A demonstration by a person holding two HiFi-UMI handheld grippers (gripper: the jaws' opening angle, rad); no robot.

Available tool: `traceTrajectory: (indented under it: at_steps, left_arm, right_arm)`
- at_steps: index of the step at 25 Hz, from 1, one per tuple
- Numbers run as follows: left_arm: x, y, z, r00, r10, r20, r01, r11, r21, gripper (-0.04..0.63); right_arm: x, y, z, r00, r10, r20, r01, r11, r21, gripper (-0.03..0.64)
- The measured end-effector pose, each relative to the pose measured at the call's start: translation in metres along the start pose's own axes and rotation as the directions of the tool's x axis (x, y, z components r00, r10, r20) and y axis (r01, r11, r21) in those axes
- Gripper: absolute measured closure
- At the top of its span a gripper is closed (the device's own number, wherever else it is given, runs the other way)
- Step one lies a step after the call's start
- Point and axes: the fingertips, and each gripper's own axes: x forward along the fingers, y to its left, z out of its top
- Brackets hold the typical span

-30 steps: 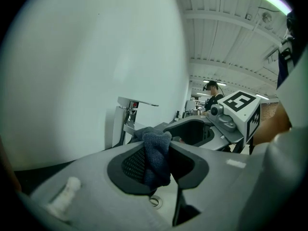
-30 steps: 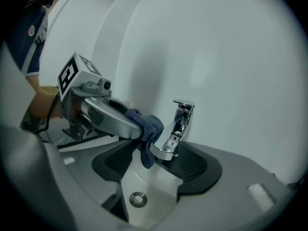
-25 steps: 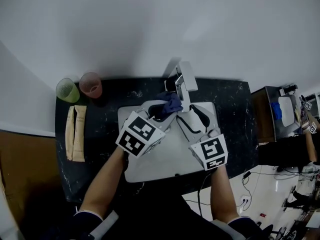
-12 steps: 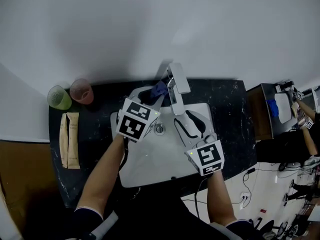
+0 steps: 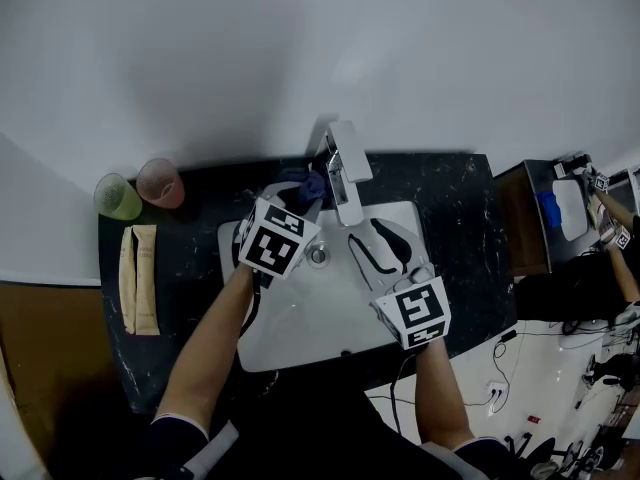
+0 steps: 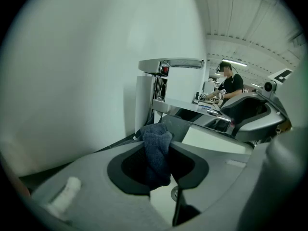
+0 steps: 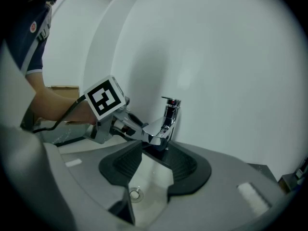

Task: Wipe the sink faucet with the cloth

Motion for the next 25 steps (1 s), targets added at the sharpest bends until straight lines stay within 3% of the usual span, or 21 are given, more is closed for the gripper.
traceTrajectory:
  at_steps: [7, 14, 17, 21, 25]
  left_arm:
    - [-0.037, -0.013, -0.001, 0.997, 0.030, 0.069, -0.022, 0.994, -0.104, 0.499]
    - [-0.082, -0.032, -0.003, 0.980, 0.155, 0.122, -0.132, 0.974, -0.183, 0.499]
    - [-0.102, -0.039, 0.000, 0.961, 0.231, 0.151, -0.196, 0.957, -0.215, 0.499]
    - [-0.132, -0.052, 0.008, 0.923, 0.323, 0.209, -0.268, 0.930, -0.251, 0.499]
    - [-0.163, -0.069, 0.019, 0.879, 0.374, 0.296, -0.291, 0.913, -0.287, 0.499]
  right_arm:
    - [-0.024, -0.014, 0.003, 0.998, -0.025, 0.064, 0.019, 0.996, 0.083, 0.479]
    - [-0.045, -0.016, 0.021, 0.984, 0.038, 0.172, -0.053, 0.995, 0.084, 0.564]
    - [-0.052, -0.018, 0.031, 0.971, 0.076, 0.228, -0.095, 0.992, 0.078, 0.611]
    - [-0.058, -0.020, 0.039, 0.957, 0.102, 0.270, -0.125, 0.990, 0.071, 0.612]
    - [-0.066, -0.022, 0.047, 0.950, 0.081, 0.303, -0.113, 0.989, 0.091, 0.614]
